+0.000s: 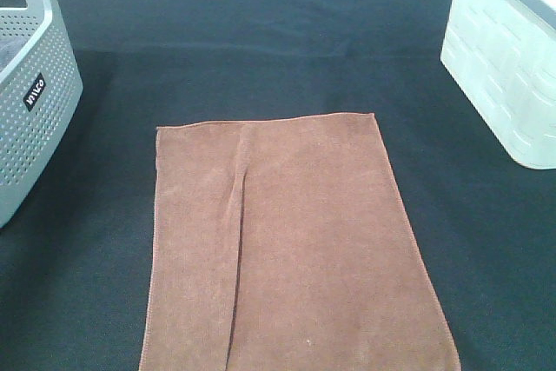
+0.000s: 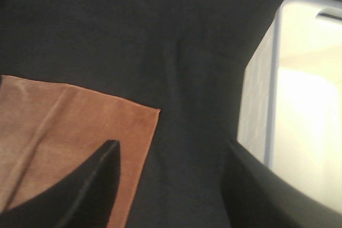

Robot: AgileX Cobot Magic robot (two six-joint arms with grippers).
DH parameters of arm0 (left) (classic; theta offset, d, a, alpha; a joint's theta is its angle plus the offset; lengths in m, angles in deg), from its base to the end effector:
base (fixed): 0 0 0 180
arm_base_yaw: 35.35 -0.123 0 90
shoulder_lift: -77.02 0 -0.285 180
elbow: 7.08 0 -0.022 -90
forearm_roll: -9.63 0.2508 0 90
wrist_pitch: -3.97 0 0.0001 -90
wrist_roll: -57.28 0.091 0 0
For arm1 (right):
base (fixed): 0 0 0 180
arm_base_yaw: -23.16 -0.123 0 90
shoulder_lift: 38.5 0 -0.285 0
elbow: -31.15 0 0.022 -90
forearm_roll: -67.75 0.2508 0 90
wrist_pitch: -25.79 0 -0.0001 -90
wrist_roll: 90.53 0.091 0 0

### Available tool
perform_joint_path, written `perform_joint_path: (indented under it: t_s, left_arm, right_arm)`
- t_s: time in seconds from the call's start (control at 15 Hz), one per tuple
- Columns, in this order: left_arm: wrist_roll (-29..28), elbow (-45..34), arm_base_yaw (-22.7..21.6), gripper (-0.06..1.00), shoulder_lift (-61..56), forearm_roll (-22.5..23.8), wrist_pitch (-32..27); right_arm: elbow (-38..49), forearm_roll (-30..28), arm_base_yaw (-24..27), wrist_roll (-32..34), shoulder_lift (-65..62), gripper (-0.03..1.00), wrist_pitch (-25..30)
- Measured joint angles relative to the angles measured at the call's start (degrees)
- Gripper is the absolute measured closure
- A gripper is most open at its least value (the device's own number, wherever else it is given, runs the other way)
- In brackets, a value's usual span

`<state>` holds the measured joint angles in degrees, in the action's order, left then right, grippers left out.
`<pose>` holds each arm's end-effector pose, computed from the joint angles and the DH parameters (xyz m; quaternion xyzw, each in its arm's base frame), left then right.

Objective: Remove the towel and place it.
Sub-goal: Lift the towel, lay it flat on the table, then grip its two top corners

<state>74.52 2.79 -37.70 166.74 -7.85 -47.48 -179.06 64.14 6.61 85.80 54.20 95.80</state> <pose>0.3099 -0.0087 0.4170 0.0797 0.8977 -0.0758 0.4266 0.2821 0.0782 0.4816 -0.1586 0.9010 0.0139 0.4035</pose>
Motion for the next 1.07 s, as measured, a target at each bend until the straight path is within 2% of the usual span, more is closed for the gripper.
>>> perform_joint_path:
  t_s: [0.07,0.2,0.27,0.47,0.6,0.73,0.87,1.07]
  left_arm:
    - [-0.06,0.0,0.0,0.16,0.4,0.06,-0.06]
    - [-0.06,0.06,-0.23,0.16,3.09,0.06,-1.55]
    - [-0.06,0.06,-0.23,0.16,4.7,-0.34,-1.95]
    - [3.32,0.06,-0.29,0.16,10.43,-6.42,-2.69]
    - [5.44,0.11,-0.29,0.16,14.67,-12.61,-2.46]
    - [5.73,0.11,0.23,0.17,18.62,-16.73,-0.63]
    - [5.5,0.11,2.81,0.18,21.54,-17.48,2.01]
    - [2.92,0.52,6.47,0.18,25.73,-17.7,4.13]
  right_arm:
    - [0.06,6.88,5.67,-2.64,0.86,0.45,0.0]
    - [0.11,16.56,13.35,-7.96,1.89,0.45,-0.11]
    - [0.69,17.7,14.44,-8.77,2.64,0.45,-0.46]
    - [9.91,21.31,14.84,-10.49,3.32,0.45,-6.02]
    - [18.39,26.3,14.84,-13.41,3.78,0.45,-12.89]
    - [23.03,31.86,14.84,-16.44,5.44,0.45,-17.82]
    - [23.66,37.07,14.84,-18.85,9.17,0.45,-20.34]
    - [23.72,39.13,14.84,-20.86,15.24,0.45,-22.4]
